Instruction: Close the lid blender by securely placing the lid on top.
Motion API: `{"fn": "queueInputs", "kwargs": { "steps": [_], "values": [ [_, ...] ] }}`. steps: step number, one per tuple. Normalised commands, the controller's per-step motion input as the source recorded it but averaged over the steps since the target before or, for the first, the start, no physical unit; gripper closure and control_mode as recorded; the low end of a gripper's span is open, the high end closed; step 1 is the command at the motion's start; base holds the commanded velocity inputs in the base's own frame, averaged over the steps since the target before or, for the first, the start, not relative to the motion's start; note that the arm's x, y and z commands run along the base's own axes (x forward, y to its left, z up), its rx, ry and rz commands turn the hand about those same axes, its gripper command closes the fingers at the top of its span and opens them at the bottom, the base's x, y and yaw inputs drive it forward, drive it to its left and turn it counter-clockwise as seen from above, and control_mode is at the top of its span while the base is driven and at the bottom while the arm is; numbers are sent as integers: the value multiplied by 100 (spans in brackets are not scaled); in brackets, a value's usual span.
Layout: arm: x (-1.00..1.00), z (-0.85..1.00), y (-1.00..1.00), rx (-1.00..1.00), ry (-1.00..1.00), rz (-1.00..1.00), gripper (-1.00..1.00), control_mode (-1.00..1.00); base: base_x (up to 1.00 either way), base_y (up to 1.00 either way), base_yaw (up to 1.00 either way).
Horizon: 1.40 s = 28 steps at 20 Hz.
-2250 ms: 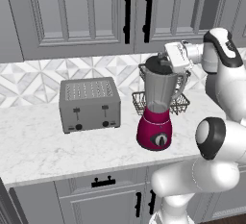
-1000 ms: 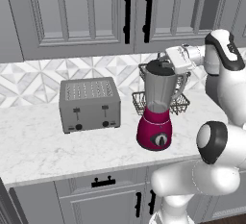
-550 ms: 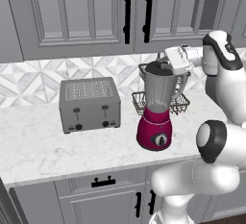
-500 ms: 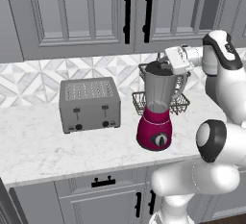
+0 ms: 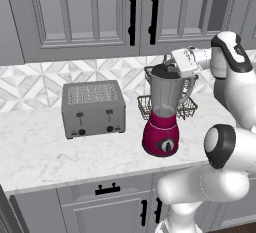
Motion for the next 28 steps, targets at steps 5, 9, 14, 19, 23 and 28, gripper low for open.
{"fn": "queueInputs", "kwargs": {
  "steps": [5, 9, 14, 19, 23, 28],
  "values": [
    [0, -1, 0, 0, -4, 0, -100, -100, 0, 0, 0],
    [0, 0, 0, 0, -4, 0, -100, -100, 0, 0, 0],
    [0, 0, -4, 0, -4, 0, -100, -100, 0, 0, 0],
    [-18, 0, -23, 1, -4, 0, -100, -100, 0, 0, 0],
    [-31, 0, -33, 2, -2, 0, -100, -100, 0, 0, 0],
    [-43, 1, -19, 2, -5, 0, -100, -100, 0, 0, 0]
  ]
}}
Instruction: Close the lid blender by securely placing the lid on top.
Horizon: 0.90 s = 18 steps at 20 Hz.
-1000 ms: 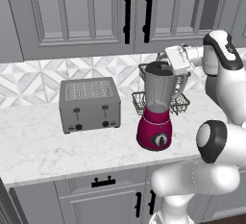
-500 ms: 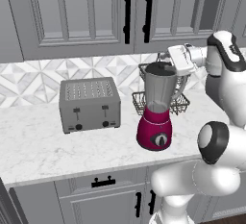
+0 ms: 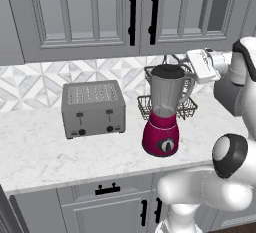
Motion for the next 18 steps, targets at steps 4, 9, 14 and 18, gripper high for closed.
{"fn": "queueInputs", "kwargs": {
  "steps": [4, 9, 14, 18],
  "values": [
    [-73, 1, 0, 0, -8, -1, -100, -100, 0, 0, 0],
    [-94, 4, 2, 0, -11, -4, -100, -100, 0, 0, 0],
    [-89, 0, 7, 0, -10, -4, -100, -100, 0, 0, 0],
    [-56, 0, 10, -2, -12, -3, -100, -100, 0, 0, 0]
  ]
}}
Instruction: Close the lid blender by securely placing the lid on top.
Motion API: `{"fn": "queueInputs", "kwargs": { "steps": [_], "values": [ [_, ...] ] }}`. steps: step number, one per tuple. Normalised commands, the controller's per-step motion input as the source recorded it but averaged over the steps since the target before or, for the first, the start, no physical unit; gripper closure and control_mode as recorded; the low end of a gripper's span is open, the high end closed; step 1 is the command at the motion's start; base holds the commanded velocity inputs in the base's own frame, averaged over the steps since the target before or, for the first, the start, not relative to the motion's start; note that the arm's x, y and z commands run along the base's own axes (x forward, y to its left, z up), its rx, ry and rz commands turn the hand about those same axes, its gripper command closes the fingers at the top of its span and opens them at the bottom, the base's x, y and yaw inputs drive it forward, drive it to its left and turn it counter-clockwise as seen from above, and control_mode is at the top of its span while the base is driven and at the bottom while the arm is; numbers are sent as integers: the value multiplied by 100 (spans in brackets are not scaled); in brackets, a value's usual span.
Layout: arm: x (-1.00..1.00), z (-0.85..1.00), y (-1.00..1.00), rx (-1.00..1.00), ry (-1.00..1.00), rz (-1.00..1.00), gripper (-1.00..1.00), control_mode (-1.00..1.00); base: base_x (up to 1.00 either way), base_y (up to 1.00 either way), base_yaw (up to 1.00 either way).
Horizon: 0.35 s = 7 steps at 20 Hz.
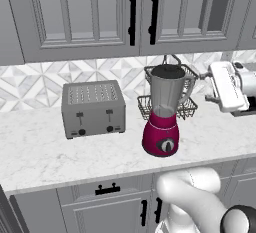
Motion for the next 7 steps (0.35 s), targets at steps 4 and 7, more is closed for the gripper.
{"fn": "queueInputs", "kwargs": {
  "steps": [4, 7],
  "values": [
    [-28, 0, 0, -14, -30, 0, -100, -100, 0, 0, 0],
    [-16, 0, 0, -13, -31, 0, -100, -100, 0, 0, 0]
  ]
}}
